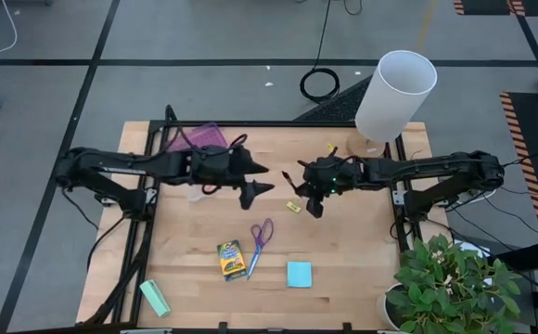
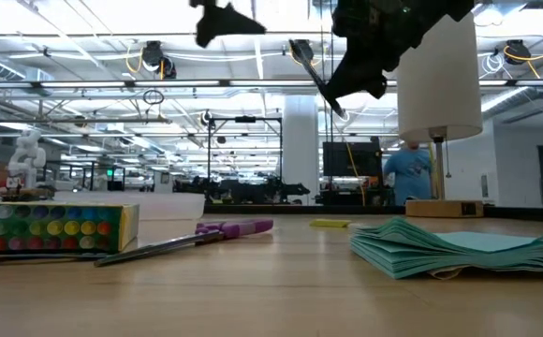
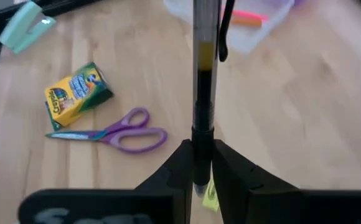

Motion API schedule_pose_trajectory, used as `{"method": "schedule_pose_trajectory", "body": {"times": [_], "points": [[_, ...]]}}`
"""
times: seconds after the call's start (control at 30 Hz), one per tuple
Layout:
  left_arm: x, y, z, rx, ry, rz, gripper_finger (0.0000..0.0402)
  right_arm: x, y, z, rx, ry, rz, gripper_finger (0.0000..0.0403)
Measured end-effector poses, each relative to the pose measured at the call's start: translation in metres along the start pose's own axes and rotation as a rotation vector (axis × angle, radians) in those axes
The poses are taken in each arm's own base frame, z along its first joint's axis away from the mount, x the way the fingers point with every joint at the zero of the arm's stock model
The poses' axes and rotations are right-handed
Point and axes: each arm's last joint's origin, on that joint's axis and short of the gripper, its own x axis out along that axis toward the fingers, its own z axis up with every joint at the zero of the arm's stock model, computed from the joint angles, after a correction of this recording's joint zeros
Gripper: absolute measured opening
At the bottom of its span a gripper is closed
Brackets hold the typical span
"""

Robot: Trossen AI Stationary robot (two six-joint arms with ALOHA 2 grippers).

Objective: Pack school essentials
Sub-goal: Put the black pen into the supply box

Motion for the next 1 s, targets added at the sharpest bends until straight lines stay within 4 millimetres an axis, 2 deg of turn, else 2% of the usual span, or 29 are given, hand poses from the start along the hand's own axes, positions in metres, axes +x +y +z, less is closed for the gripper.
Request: {"method": "schedule_pose_trajectory", "body": {"times": [0.13,0.3,0.6,1.0], "points": [[0.015,0.002,-0.002,-0.012,-0.028,0.018,0.0267,0.0,0.001,0.004,-0.088,-0.042,0.008,0.0041],[0.02,0.004,-0.003,-0.018,-0.055,0.087,0.026,-0.001,0.001,0.007,-0.158,-0.073,-0.013,0.0041],[0.026,0.007,-0.008,-0.025,-0.043,0.137,0.0259,-0.001,0.0,0.014,-0.175,-0.163,-0.104,0.0041],[0.039,0.012,-0.001,-0.043,-0.182,0.218,0.0257,-0.002,-0.003,0.016,-0.19,-0.19,-0.214,0.0041]]}}
